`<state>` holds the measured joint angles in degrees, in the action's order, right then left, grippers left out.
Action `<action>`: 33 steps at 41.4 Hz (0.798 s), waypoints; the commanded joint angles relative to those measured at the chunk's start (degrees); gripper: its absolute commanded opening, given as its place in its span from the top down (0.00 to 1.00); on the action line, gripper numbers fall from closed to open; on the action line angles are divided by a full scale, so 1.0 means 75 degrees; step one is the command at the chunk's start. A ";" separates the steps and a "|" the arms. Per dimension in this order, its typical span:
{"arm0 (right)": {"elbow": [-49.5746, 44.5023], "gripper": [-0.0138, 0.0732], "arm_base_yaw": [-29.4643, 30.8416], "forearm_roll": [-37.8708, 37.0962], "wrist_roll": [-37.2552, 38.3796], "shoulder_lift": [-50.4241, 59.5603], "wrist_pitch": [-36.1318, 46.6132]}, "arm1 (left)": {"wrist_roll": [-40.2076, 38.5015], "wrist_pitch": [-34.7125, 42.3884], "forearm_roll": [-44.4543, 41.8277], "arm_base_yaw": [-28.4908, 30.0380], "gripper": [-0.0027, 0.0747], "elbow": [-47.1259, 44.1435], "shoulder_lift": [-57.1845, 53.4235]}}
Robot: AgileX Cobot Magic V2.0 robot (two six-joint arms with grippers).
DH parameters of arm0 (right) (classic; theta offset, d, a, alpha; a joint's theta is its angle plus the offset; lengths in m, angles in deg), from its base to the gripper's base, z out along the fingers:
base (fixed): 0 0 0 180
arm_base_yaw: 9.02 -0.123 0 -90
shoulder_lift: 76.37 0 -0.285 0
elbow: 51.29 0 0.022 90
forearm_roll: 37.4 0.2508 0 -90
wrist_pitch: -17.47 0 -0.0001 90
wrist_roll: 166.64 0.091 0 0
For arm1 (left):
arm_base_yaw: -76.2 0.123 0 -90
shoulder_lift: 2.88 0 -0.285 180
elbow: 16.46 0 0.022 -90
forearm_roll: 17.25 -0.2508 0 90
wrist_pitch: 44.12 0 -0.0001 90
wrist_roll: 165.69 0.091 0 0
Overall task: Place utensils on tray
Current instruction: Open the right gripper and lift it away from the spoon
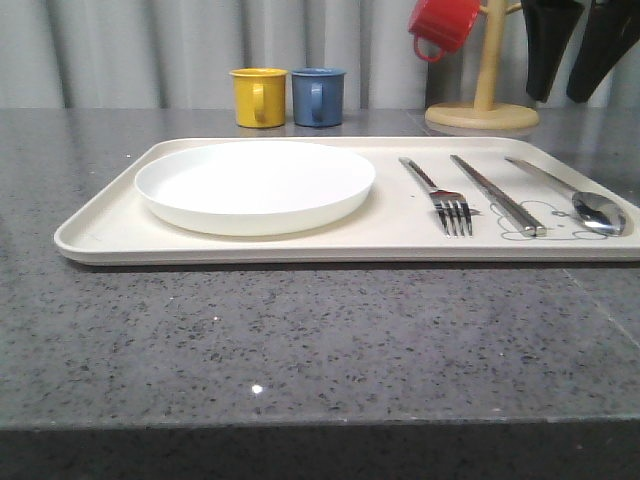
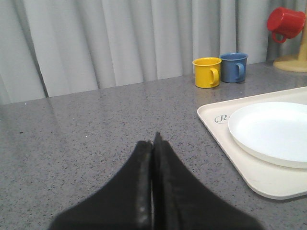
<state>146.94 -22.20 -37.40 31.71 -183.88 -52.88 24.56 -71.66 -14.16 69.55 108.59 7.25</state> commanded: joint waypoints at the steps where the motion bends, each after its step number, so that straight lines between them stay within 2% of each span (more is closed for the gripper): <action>1: 0.0330 0.49 0.0009 -0.0147 -0.0070 0.0646 -0.0060 | -0.0079 0.0685 0.0087 0.0013 0.99 0.0179 0.0098; 11: 0.0330 0.51 0.0009 -0.0166 -0.0497 0.1561 0.0257 | -0.0079 0.0685 0.0087 0.0013 0.99 0.0179 0.0098; 28: 0.0315 0.92 0.0009 -0.0355 -0.1239 0.2403 0.0254 | -0.0079 0.0685 0.0087 0.0013 0.99 0.0179 0.0098; 33: 0.0172 0.93 0.0009 -0.0355 -0.1364 0.2588 0.0311 | -0.0079 0.0685 0.0087 0.0013 0.99 0.0179 0.0098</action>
<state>147.44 -22.20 -39.01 22.86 -167.65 -53.02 24.56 -71.66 -14.16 69.55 108.59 7.25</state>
